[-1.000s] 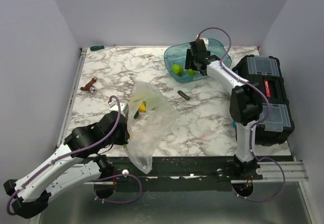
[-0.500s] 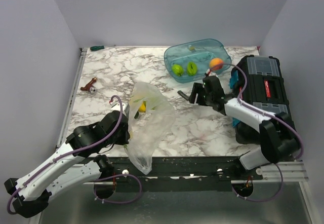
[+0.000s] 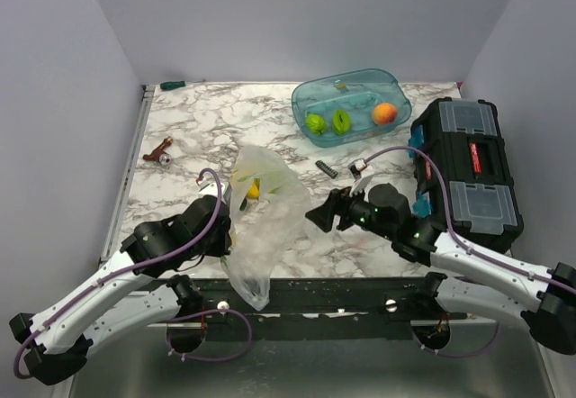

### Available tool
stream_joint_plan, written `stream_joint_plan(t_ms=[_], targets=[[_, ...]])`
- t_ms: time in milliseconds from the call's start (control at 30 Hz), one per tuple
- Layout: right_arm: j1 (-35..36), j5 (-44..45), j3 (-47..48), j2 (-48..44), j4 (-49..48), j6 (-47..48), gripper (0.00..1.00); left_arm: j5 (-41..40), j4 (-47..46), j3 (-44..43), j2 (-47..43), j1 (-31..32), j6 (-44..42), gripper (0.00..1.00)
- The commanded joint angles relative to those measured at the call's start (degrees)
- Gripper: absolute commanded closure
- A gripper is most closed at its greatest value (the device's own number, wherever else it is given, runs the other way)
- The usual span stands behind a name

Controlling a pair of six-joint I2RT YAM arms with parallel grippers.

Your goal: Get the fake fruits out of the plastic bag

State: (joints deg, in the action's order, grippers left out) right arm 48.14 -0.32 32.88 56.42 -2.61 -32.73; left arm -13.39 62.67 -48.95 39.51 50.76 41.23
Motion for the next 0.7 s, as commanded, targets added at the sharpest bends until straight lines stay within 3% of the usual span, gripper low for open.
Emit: stream_joint_plan(t_ms=[0,167,300,567,667], targets=[[7.12,-2.85,-0.53,-2.28,-6.7,-0.41,0.26,-0.94,0.21,-0.41,0.63,0.3,0.21,1.0],[9.83,-8.52,1.76,5.28,-13.55,0.04,0.29,1.02,-0.11,-2.42,0.79,0.3,-0.72,1.0],[9.79,-12.21,5.75,16.57,-18.41,-0.7,0.44,5.72,-4.79,-5.43,1.28,0.3,-1.47,1.0],[9.84,-12.57,8.29,29.87,-29.61,-4.67,0.47,17.56,-13.01,-14.24,10.0,0.52,-1.72,1.0],[9.86,-14.34,8.84,33.78,-32.08,-5.5,0.47,19.23,-13.06,-13.99,9.48,0.83,-1.62,1.0]])
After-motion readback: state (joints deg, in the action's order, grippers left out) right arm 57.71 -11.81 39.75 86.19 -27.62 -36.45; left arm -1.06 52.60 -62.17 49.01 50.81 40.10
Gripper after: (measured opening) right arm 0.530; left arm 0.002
